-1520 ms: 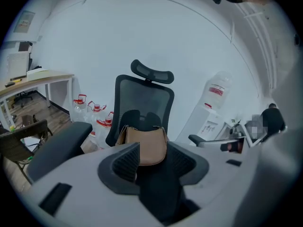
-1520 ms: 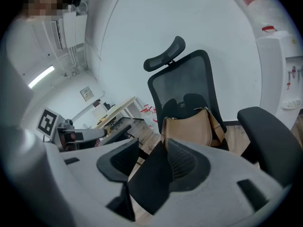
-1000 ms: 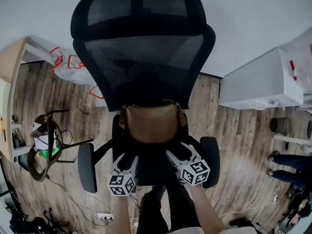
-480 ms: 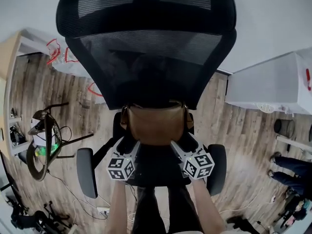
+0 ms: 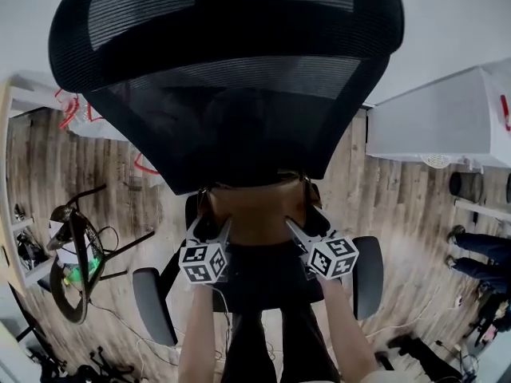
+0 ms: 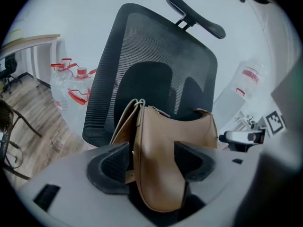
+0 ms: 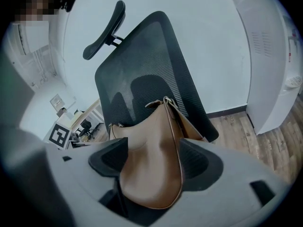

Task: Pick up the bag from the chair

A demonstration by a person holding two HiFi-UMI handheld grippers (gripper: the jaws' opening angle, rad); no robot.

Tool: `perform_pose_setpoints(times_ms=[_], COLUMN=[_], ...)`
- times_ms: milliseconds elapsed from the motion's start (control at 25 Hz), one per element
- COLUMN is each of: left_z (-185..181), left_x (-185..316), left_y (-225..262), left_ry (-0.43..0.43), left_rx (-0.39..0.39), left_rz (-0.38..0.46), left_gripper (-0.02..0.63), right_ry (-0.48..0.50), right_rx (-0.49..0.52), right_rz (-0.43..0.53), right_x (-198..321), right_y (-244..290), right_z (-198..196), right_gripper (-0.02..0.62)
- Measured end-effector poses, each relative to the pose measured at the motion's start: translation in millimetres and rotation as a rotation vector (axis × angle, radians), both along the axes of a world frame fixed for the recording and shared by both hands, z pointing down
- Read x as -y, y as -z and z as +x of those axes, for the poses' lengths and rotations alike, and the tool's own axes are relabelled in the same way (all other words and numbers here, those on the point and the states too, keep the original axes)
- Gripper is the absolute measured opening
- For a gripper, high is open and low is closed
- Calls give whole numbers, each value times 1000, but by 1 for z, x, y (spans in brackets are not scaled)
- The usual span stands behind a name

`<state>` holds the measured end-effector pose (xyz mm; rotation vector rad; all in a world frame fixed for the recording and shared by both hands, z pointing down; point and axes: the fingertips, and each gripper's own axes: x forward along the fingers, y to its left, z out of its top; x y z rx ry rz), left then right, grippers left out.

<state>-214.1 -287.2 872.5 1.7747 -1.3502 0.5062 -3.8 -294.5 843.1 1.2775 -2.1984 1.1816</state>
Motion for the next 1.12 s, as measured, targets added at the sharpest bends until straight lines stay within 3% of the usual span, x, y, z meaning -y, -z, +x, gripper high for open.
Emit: perform_pose_setpoints(times_ms=[200, 240, 480, 600, 880, 1120], left_z=[3, 4, 12, 12, 17, 22], left_x=[15, 17, 26, 29, 42, 48], left_y=[-19, -21, -23, -25, -30, -39], left_ry=[-9, -21, -98, -121, -115, -109], left_rx=[-64, -74, -163, -159, -225, -167], left_rz=[-36, -41, -25, -25, -56, -45], left_gripper=[284, 284, 294, 301, 329, 334], right_ry=[25, 23, 4, -4, 44, 30], right_rx=[-80, -88, -30, -30, -59, -88], right_rz=[1, -13, -54, -67, -90, -71], right_x=[12, 13, 27, 33, 40, 41], right_y=[-26, -31, -46, -53, -69, -74], right_z=[-2, 0, -7, -11, -21, -22], right_gripper=[338, 365, 385, 408, 490, 458])
